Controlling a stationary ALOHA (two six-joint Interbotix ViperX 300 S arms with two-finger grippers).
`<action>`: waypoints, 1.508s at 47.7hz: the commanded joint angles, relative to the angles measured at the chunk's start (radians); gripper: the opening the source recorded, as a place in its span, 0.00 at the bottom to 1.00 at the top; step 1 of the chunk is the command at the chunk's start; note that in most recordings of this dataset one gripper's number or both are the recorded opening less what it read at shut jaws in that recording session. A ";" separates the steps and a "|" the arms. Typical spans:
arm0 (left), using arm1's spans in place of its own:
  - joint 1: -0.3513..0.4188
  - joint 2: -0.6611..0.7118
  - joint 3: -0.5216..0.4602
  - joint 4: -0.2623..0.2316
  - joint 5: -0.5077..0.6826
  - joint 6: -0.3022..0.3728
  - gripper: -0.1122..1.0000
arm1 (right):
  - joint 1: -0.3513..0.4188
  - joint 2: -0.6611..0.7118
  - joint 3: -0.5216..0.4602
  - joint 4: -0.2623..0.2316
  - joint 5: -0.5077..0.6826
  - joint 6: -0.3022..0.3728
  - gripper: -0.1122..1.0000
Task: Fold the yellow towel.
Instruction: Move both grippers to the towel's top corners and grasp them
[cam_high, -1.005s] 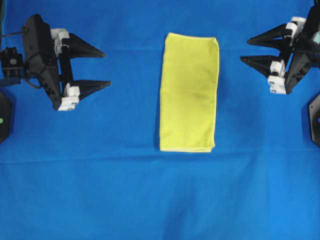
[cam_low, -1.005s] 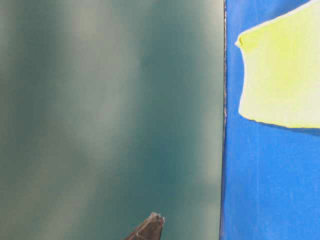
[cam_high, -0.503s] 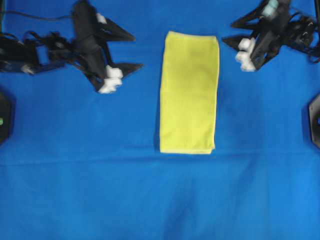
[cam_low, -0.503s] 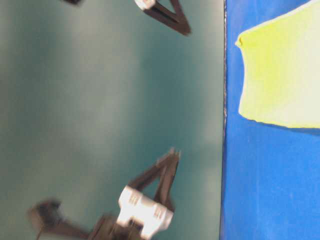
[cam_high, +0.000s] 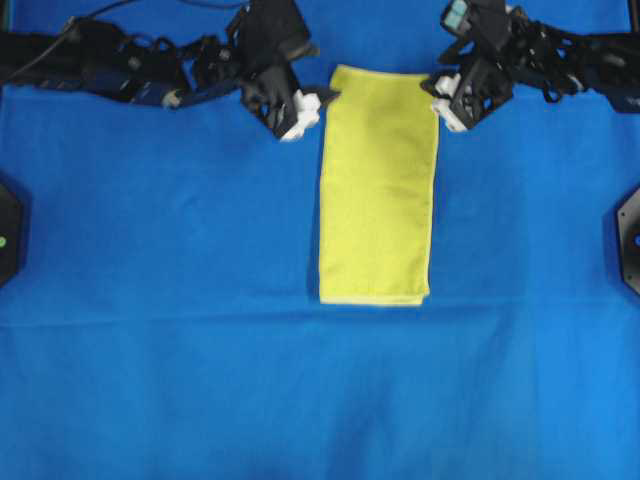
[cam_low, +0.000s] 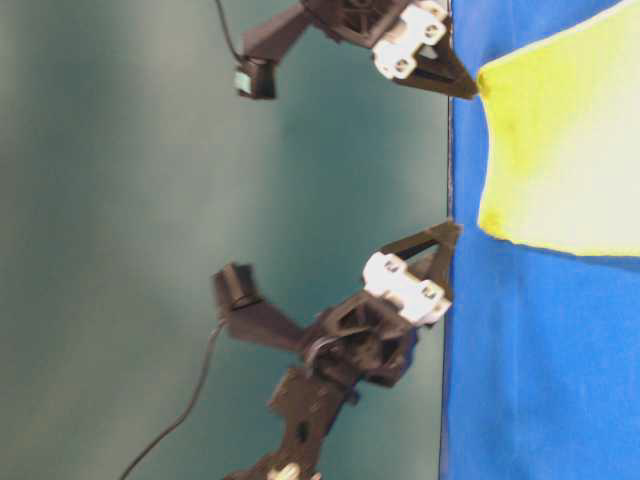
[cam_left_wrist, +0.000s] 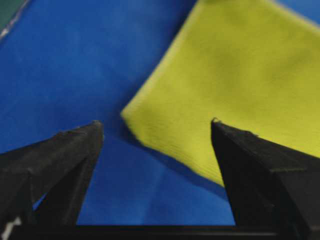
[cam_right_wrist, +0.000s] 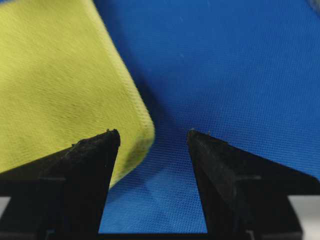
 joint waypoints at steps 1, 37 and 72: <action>0.011 0.018 -0.049 0.002 -0.011 0.000 0.84 | -0.017 0.020 -0.026 -0.002 -0.020 0.000 0.64; 0.011 0.138 -0.121 0.003 0.008 0.064 0.16 | -0.002 0.077 -0.005 -0.009 -0.031 -0.005 0.13; 0.043 0.038 -0.130 0.003 0.031 0.106 0.14 | -0.034 -0.080 -0.006 -0.009 -0.018 -0.003 0.13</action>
